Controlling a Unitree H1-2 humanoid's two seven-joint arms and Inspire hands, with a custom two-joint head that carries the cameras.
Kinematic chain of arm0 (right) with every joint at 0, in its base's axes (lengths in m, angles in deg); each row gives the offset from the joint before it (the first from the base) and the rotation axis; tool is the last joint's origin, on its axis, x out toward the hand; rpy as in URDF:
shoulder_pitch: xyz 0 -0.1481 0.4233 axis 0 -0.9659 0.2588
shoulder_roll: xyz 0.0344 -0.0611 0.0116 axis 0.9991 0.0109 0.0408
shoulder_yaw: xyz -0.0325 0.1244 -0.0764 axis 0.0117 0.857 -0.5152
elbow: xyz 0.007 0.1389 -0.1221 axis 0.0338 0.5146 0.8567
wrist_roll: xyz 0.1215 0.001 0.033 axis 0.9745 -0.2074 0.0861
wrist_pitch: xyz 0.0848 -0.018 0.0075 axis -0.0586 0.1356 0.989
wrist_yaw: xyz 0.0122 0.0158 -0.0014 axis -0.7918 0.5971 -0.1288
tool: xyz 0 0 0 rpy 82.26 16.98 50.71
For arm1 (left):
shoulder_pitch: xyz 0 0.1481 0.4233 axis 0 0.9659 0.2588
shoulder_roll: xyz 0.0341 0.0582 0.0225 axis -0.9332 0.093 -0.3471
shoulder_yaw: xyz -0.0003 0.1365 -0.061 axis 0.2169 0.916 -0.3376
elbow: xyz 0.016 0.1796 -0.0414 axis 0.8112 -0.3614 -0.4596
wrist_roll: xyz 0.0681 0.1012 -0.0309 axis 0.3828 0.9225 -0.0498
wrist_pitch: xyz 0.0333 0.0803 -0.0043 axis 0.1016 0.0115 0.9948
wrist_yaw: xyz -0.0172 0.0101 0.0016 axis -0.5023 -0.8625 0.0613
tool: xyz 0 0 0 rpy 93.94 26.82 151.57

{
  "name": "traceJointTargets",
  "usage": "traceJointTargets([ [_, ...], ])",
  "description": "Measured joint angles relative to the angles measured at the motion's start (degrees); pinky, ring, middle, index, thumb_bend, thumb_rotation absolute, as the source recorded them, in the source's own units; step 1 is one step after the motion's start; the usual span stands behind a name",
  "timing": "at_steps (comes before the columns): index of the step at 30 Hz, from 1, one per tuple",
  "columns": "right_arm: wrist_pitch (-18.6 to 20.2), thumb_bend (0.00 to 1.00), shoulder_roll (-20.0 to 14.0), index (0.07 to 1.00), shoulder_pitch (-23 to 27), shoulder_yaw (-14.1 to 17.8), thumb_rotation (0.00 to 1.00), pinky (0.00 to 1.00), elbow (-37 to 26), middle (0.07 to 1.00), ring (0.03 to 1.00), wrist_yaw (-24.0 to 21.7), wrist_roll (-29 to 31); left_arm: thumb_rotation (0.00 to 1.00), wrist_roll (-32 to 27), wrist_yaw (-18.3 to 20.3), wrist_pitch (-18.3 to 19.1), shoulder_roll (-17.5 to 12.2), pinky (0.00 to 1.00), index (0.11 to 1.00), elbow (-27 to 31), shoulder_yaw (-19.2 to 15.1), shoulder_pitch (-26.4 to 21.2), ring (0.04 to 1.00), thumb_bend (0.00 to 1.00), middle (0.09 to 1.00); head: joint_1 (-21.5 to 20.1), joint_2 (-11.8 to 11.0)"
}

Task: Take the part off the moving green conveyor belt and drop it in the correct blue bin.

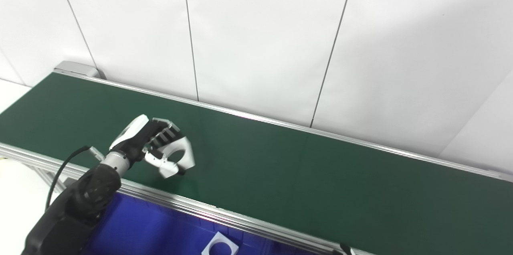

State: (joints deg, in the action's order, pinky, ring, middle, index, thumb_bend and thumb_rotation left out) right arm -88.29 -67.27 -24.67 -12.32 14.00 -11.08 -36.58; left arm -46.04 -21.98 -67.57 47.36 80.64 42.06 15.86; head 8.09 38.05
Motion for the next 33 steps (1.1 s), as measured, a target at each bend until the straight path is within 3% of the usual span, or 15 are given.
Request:
traceJointTargets([
  [5, 0.02, 0.82, 0.35, 0.917, -0.74, 0.02, 0.4, 0.82, -0.66, 0.841, 0.825, 0.0, -0.72, 0.0, -5.22, 0.06, -6.25, 2.06, 0.28, 0.52, 4.12, -0.43, 3.07, 0.342, 0.51, 0.423, -2.37, 1.4],
  [9, 0.05, 0.83, 0.53, 0.912, -1.29, 0.02, 0.41, 0.83, -1.72, 0.831, 0.818, 0.0, -1.66, 0.0, -6.69, 0.06, -8.31, 2.9, 0.26, 0.516, 7.54, -0.58, 5.92, 0.328, 0.51, 0.422, -4.04, 2.46],
  [12, 0.05, 0.84, 0.79, 0.907, -1.3, 0.03, 0.41, 0.81, -2.25, 0.825, 0.812, 0.0, -1.78, 0.0, -8.07, 0.12, -12.52, 3.34, 0.23, 0.511, 8.28, -0.03, 8.16, 0.292, 0.51, 0.407, -4.75, 2.99],
  [16, 0.13, 0.85, 1.2, 0.903, -1.29, 0.03, 0.43, 0.81, -3.03, 0.82, 0.807, 0.0, -2.04, 0.0, -10.99, 0.68, -16.32, 3.73, 0.27, 0.508, 8.08, 1.18, 10.91, 0.334, 0.51, 0.437, -6.59, 4.83],
  [21, 0.9, 0.86, 1.29, 0.902, -1.45, 0.04, 0.42, 0.82, -4.86, 0.822, 0.807, -0.09, -2.42, 0.0, -10.8, 1.05, -24.63, 3.66, 0.27, 0.499, 2.99, 3.52, 13.5, 0.339, 0.51, 0.454, -7.83, 6.33],
  [24, 1.74, 0.86, 1.39, 0.9, -1.85, 0.03, 0.43, 0.81, -5.87, 0.823, 0.809, -0.17, -2.48, 0.0, -10.46, 1.92, -27.78, 3.33, 0.32, 0.495, 0.63, 5.1, 15.16, 0.402, 0.5, 0.498, -8.35, 7.21],
  [30, 2.82, 0.88, 1.8, 0.896, -1.97, 0.03, 0.43, 0.77, -6.96, 0.819, 0.799, -0.22, -2.57, 0.0, -8.66, 4.08, -28.31, 2.62, 0.33, 0.5, -0.72, 6.85, 16.99, 0.407, 0.5, 0.494, -10.64, 10.02],
  [33, 3.71, 0.88, 2.13, 0.897, -1.94, -0.04, 0.45, 0.77, -7.88, 0.817, 0.794, -0.25, -3.01, 0.0, -7.63, 5.14, -27.64, 2.04, 0.39, 0.492, -0.99, 7.84, 17.27, 0.434, 0.5, 0.498, -11.25, 10.72],
])
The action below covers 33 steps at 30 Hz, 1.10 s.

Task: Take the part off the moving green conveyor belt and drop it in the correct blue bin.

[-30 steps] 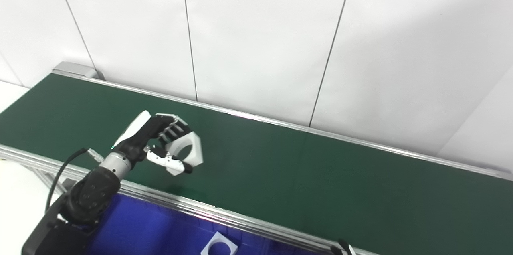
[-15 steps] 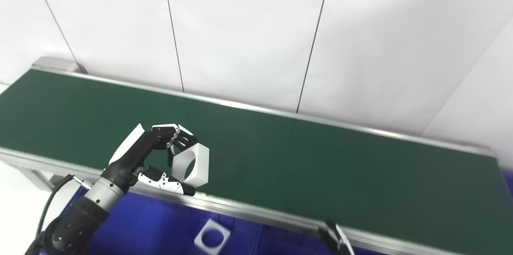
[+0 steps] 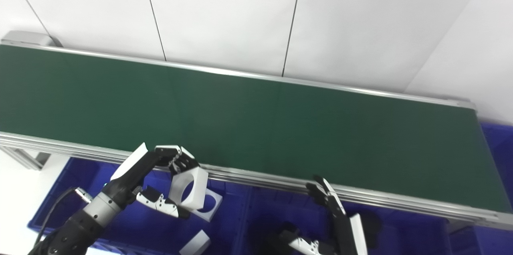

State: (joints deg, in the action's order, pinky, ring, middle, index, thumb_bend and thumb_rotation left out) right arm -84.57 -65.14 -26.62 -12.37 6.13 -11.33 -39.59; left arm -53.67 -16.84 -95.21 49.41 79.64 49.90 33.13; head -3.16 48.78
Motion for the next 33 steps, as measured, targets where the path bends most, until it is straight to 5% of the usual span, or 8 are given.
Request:
traceJointTargets([
  [4, 0.99, 0.88, 0.21, 0.901, 0.05, -0.06, 0.45, 0.79, -1.13, 0.815, 0.794, -0.03, -1.12, 0.0, 3.75, 1.57, 0.26, -2.19, 0.47, 0.494, -1.63, 1.64, -0.35, 0.459, 0.5, 0.489, -0.97, 1.75],
  [12, 2.98, 0.87, 0.66, 0.9, 0.01, -0.16, 0.45, 0.76, -2.5, 0.811, 0.793, -0.8, -0.95, 0.0, 10.17, 3.53, 1.48, -3.89, 0.46, 0.514, -2.73, 4.47, -1.93, 0.434, 0.5, 0.487, -1.06, 3.43],
  [18, 3.76, 0.86, 0.98, 0.896, 0.12, -0.17, 0.44, 0.78, -2.81, 0.806, 0.784, -0.89, -1.35, 0.0, 15.17, 6.43, 6.79, -4.51, 0.52, 0.496, -2.54, 6.22, -3.29, 0.441, 0.5, 0.511, -1.32, 4.05],
  [19, 3.76, 0.86, 1.0, 0.895, 0.11, -0.18, 0.44, 0.78, -2.82, 0.805, 0.782, -0.89, -1.35, 0.0, 15.82, 7.0, 8.11, -4.61, 0.53, 0.494, -2.35, 6.39, -3.4, 0.533, 0.51, 0.506, -1.32, 4.05],
  [22, 3.77, 0.86, 1.13, 0.896, 0.1, -0.24, 0.44, 0.78, -2.82, 0.81, 0.789, -0.89, -1.32, 0.05, 18.07, 9.0, 11.52, -4.98, 0.65, 0.498, -1.35, 6.9, -3.51, 0.709, 0.5, 0.709, -1.32, 3.96],
  [24, 3.81, 0.86, 1.28, 0.899, 0.13, -0.28, 0.44, 0.79, -2.83, 0.811, 0.792, -0.89, -1.31, 0.27, 19.64, 9.65, 12.36, -5.3, 0.75, 0.756, -1.25, 7.56, -3.72, 0.812, 0.65, 0.806, -1.58, 4.13],
  [29, 4.09, 0.87, 1.51, 0.896, 0.12, -0.42, 0.44, 0.8, -2.88, 0.811, 0.8, -0.96, -1.32, 0.51, 22.66, 11.71, 13.58, -6.64, 0.8, 0.868, -1.12, 8.98, -4.6, 0.882, 0.82, 0.887, -2.11, 3.87],
  [33, 4.11, 0.87, 1.64, 0.896, 0.08, -0.51, 0.44, 0.78, -2.94, 0.811, 0.796, -0.94, -1.44, 0.59, 22.57, 13.03, 15.17, -6.74, 0.79, 0.921, -0.61, 8.95, -4.83, 0.909, 0.96, 0.924, -2.46, 3.61],
])
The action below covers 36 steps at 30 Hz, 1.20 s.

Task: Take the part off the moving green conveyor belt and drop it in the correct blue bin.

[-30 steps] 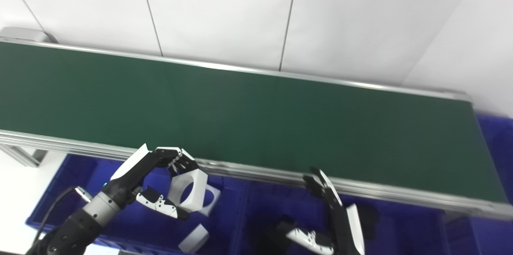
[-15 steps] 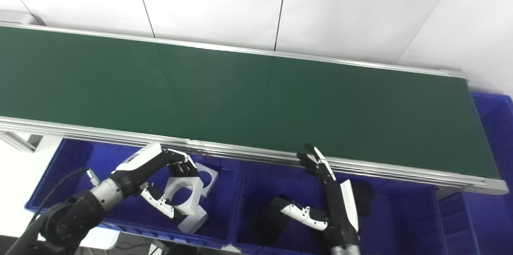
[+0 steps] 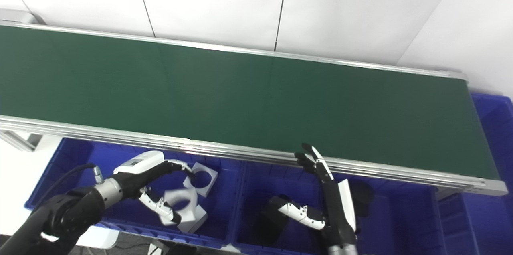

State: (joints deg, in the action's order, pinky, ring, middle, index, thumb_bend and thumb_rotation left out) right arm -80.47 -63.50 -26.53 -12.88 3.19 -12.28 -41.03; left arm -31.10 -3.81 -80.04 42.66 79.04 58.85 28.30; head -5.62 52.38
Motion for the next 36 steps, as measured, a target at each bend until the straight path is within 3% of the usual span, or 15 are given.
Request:
traceJointTargets([
  [4, 0.0, 0.86, 0.11, 0.898, -0.06, -0.13, 0.45, 0.78, 0.0, 0.812, 0.79, 0.03, -0.65, 0.57, -2.92, 0.28, 0.4, 0.04, 0.8, 0.967, 1.3, -0.85, 0.19, 0.929, 1.0, 0.978, -0.88, -0.44],
  [8, 0.0, 0.86, 0.17, 0.897, -0.23, -0.29, 0.44, 0.79, -0.05, 0.809, 0.786, 0.03, -0.82, 0.44, -11.57, 0.23, 0.52, 0.56, 0.83, 0.984, 1.24, -4.07, 1.4, 0.945, 1.0, 0.986, -2.2, -1.14],
  [14, -0.01, 0.86, 0.19, 0.894, -0.44, -0.57, 0.45, 0.8, -0.04, 0.809, 0.789, 0.2, -2.02, 0.39, -28.74, -1.92, -6.7, 5.49, 0.84, 0.944, 0.3, -8.79, 4.86, 0.912, 1.0, 0.955, -3.42, -2.9],
  [20, -0.02, 0.88, 0.3, 0.902, -0.71, -1.12, 0.47, 0.79, 0.23, 0.817, 0.794, 0.35, -2.77, 0.36, -41.06, -1.9, -13.67, 10.95, 0.88, 0.945, -5.57, -9.74, 5.25, 0.906, 1.0, 0.942, -4.92, -4.66],
  [24, -0.02, 0.88, 0.24, 0.899, -1.1, -1.35, 0.47, 0.77, 0.57, 0.817, 0.788, 0.36, -2.9, 0.35, -43.67, -2.93, -15.2, 13.42, 0.87, 0.95, -7.29, -10.76, 5.51, 0.902, 1.0, 0.938, -5.8, -5.45],
  [32, -0.02, 0.87, 0.37, 0.896, -1.27, -1.95, 0.44, 0.77, 1.13, 0.826, 0.797, 0.57, -4.13, 0.31, -46.2, -4.34, -16.76, 15.39, 0.87, 0.912, -10.25, -12.51, 6.43, 0.886, 0.97, 0.905, -7.47, -7.73],
  [36, -0.03, 0.87, 0.64, 0.898, -1.34, -2.06, 0.43, 0.78, 1.44, 0.828, 0.796, 1.42, -4.76, 0.32, -46.6, -4.35, -17.98, 15.85, 0.85, 0.904, -12.01, -12.82, 6.77, 0.872, 0.97, 0.897, -7.56, -10.02],
])
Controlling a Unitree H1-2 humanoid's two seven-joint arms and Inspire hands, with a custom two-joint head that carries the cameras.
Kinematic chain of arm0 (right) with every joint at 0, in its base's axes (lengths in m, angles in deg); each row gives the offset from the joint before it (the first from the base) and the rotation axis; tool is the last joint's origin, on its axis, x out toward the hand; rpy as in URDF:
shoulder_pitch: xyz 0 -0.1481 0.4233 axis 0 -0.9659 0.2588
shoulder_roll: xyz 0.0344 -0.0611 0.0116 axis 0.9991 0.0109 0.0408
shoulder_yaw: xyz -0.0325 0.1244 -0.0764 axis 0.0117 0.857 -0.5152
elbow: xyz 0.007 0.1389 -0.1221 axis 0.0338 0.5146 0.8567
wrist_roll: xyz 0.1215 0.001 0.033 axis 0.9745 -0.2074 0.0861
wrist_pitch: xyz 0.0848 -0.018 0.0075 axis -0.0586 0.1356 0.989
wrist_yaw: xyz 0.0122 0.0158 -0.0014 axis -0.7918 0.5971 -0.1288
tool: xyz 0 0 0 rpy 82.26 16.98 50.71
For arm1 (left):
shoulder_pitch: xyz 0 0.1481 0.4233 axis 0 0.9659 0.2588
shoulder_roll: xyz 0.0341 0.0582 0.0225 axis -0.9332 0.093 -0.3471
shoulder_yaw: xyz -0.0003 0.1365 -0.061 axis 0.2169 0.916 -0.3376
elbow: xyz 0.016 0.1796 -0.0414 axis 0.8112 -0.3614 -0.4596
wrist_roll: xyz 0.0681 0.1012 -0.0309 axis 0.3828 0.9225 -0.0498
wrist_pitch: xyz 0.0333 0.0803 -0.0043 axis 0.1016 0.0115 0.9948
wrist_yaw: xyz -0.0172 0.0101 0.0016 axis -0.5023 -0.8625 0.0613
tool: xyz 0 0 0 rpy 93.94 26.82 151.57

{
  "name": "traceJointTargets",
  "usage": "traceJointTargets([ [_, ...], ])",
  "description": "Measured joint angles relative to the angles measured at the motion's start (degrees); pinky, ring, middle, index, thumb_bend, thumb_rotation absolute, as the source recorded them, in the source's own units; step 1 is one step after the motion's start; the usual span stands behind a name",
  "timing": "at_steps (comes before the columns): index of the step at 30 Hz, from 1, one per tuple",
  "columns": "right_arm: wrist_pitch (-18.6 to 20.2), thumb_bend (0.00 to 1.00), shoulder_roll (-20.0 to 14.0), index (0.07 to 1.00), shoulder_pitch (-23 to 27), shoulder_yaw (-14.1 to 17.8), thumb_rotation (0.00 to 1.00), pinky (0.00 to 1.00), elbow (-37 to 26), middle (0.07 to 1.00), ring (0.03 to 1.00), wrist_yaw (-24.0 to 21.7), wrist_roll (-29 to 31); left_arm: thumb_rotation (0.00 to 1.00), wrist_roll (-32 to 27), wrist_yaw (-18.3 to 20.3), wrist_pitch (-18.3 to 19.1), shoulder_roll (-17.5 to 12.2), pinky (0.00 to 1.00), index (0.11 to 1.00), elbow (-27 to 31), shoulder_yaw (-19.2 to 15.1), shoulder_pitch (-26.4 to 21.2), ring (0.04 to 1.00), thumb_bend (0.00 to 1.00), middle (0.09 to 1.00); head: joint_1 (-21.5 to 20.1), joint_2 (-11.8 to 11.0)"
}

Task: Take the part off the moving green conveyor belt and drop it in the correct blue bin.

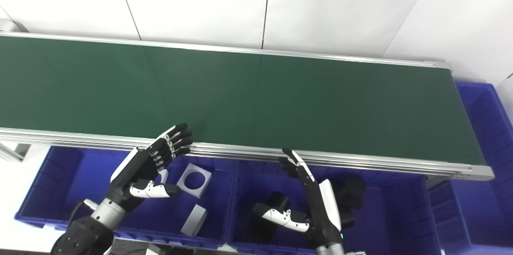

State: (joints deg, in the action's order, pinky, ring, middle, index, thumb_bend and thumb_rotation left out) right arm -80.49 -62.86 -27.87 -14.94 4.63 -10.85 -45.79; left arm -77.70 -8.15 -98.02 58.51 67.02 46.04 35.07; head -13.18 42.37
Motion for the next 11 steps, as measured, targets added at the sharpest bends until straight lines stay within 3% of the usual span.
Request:
traceJointTargets([
  [11, -0.09, 0.86, -0.1, 0.903, -0.97, -0.46, 0.44, 0.77, 1.11, 0.831, 0.789, 0.83, -0.21, 0.31, 0.21, -0.04, -3.47, 0.0, 0.82, 0.878, -2.55, -0.49, 0.32, 0.86, 0.98, 0.881, 0.09, -1.06],
])
